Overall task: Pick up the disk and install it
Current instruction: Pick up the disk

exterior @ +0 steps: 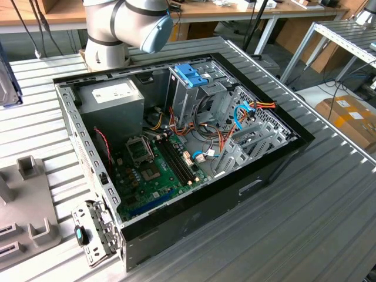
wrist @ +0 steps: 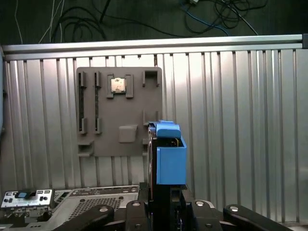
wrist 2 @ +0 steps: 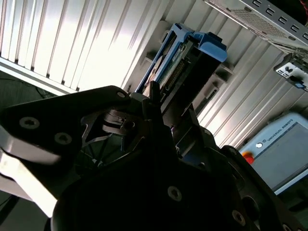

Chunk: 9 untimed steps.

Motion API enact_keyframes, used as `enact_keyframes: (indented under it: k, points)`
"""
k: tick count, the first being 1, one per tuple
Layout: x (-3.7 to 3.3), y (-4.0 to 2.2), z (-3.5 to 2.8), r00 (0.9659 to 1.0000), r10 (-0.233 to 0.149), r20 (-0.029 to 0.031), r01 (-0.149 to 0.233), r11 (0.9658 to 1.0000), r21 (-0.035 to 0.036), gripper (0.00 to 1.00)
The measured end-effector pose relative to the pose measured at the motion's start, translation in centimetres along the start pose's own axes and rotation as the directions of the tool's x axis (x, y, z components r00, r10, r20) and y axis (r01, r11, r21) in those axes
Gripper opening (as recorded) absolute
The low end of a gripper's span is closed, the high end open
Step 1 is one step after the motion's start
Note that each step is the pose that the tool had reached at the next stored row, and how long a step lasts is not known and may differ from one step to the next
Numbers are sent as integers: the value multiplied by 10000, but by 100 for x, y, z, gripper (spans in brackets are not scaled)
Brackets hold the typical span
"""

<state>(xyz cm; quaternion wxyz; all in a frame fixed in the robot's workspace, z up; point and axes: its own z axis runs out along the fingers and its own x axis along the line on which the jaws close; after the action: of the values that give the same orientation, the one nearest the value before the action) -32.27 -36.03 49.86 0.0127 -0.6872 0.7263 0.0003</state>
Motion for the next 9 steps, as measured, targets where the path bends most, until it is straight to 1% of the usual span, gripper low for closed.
enact_keyframes:
  k: [2, 8, 9]
  points:
    - [-5, -68, 1, 10000, 0, 1, 0, 10000, 0, 35]
    - [-22, -304, 6, 10000, 1, 1, -1, 10000, 1, 35]
    - [-27, -365, 6, 10000, 0, 0, 0, 10000, -1, 35]
